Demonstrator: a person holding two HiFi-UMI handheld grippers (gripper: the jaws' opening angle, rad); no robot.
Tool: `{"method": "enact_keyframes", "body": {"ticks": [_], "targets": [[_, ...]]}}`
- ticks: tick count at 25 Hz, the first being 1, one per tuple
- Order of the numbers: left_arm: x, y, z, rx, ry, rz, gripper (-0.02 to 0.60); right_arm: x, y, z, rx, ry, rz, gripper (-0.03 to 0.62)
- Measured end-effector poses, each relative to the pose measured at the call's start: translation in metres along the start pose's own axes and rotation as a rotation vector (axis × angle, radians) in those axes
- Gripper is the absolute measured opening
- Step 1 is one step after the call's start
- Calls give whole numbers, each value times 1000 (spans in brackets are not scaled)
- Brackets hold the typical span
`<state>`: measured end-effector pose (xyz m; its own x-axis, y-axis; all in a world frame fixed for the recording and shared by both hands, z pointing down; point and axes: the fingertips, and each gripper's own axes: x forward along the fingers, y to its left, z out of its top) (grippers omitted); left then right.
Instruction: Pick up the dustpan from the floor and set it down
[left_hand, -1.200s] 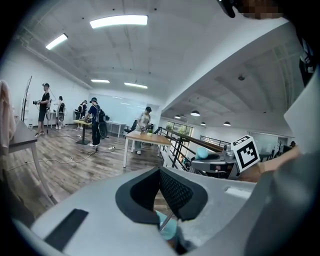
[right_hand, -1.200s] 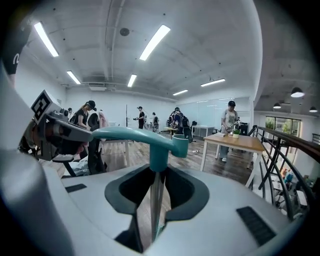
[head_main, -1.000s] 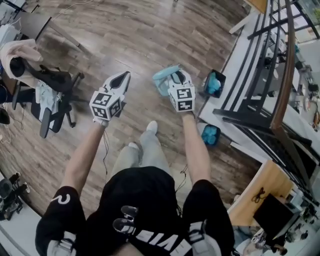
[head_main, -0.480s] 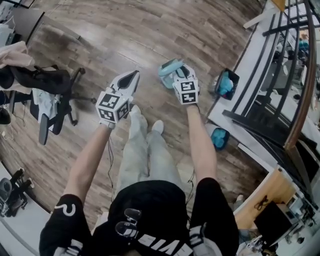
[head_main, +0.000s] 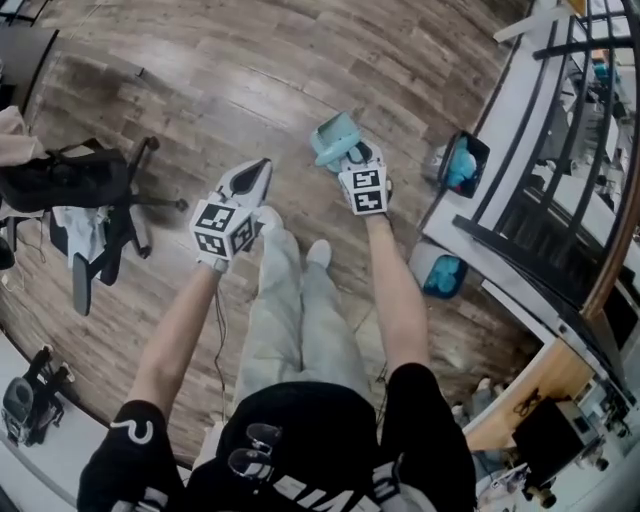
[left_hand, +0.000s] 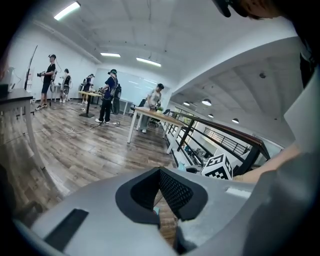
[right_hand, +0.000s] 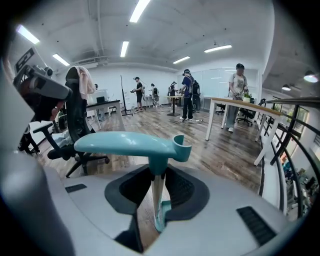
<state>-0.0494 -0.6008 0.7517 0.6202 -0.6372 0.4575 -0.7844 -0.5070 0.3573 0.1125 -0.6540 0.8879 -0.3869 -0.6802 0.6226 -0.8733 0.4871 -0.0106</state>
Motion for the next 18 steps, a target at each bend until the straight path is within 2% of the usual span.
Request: {"method": "enact_keyframes", "body": {"ticks": [10,18], "targets": [[1,26,-7,-17,19,-3,-3,20,50,-23,-8,67,92,97],[-18,8,2,-9,6,6,-3,-9,60,-30,41,91,85,137]]}}
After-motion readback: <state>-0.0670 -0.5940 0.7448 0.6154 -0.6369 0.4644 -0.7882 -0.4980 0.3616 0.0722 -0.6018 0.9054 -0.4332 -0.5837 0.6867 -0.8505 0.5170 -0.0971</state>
